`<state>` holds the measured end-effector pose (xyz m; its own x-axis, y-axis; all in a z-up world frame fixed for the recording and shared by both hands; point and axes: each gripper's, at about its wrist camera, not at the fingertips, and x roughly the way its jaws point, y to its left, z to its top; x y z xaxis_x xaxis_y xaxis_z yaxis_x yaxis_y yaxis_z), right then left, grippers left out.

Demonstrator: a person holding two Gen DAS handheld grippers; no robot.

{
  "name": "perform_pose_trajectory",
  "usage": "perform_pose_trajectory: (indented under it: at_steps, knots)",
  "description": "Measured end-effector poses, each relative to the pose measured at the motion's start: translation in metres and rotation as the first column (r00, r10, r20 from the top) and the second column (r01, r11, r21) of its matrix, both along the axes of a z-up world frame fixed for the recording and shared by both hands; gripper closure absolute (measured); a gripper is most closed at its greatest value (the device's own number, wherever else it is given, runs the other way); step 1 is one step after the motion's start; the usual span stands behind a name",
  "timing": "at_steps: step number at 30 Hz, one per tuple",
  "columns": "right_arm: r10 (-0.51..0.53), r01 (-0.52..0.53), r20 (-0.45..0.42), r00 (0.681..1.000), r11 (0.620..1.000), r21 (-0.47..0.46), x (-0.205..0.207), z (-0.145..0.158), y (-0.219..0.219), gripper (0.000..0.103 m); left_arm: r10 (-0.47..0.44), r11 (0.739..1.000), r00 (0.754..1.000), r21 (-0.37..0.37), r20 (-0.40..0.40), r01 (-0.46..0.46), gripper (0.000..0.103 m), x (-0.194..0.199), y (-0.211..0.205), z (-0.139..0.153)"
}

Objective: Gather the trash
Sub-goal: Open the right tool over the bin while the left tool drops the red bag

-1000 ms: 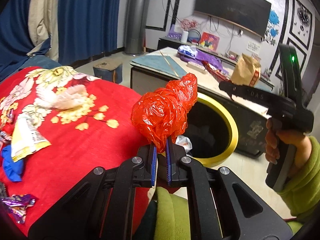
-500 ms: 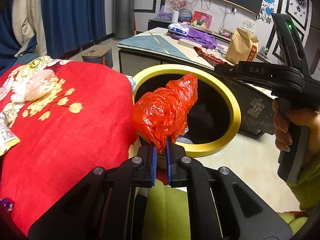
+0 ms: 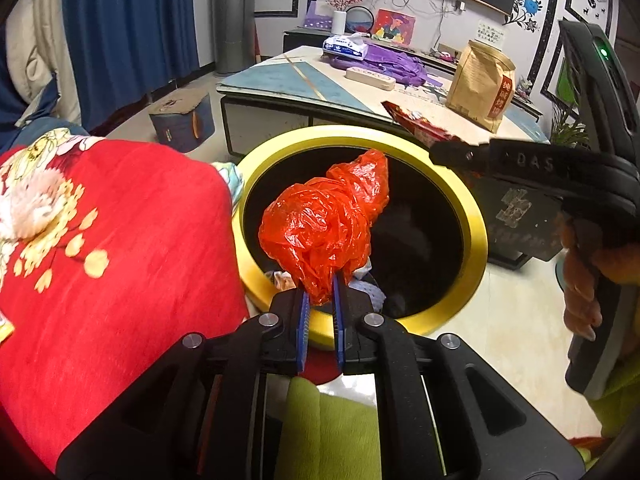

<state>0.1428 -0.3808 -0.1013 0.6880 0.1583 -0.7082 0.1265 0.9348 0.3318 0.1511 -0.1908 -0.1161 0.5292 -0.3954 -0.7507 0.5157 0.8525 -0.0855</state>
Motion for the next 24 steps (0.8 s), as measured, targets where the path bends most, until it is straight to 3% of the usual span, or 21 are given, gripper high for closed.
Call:
perform_pose_trajectory:
  at_steps: [4,8,10,12,14,18,24]
  knots:
    - [-0.003,0.003,-0.005,1.000,1.000,0.005,0.001,-0.002,-0.002,0.085,-0.002,1.000,1.000,-0.003,0.003,0.002,0.097,0.003,-0.002,0.001]
    - [-0.006,0.006,-0.008,1.000,1.000,0.004,0.001,-0.003,-0.002,0.080,-0.002,1.000,1.000,-0.010,0.006,0.002,0.088,0.004,-0.003,0.002]
    - [-0.011,0.011,-0.006,1.000,1.000,0.002,0.000,-0.003,-0.003,0.071,0.002,1.000,1.000,-0.017,0.008,-0.002,0.076,0.004,-0.002,0.003]
    - [-0.017,0.017,0.001,1.000,1.000,-0.001,-0.001,-0.002,-0.003,0.067,0.017,0.999,1.000,-0.030,0.011,-0.016,0.049,0.005,0.002,0.006]
    - [-0.019,0.019,0.012,1.000,1.000,-0.001,-0.002,-0.001,-0.004,0.058,0.031,0.999,0.999,-0.041,0.013,-0.030,0.038,0.006,0.005,0.008]
    - [-0.020,0.020,0.029,0.999,1.000,-0.005,-0.004,0.003,-0.003,0.053,0.065,0.994,0.998,-0.085,0.018,-0.063,0.011,0.004,0.014,0.017]
    - [-0.007,0.008,0.062,0.998,1.000,-0.020,-0.006,0.011,0.003,0.044,0.107,0.985,0.993,-0.138,0.040,-0.100,0.011,0.001,0.029,0.031]
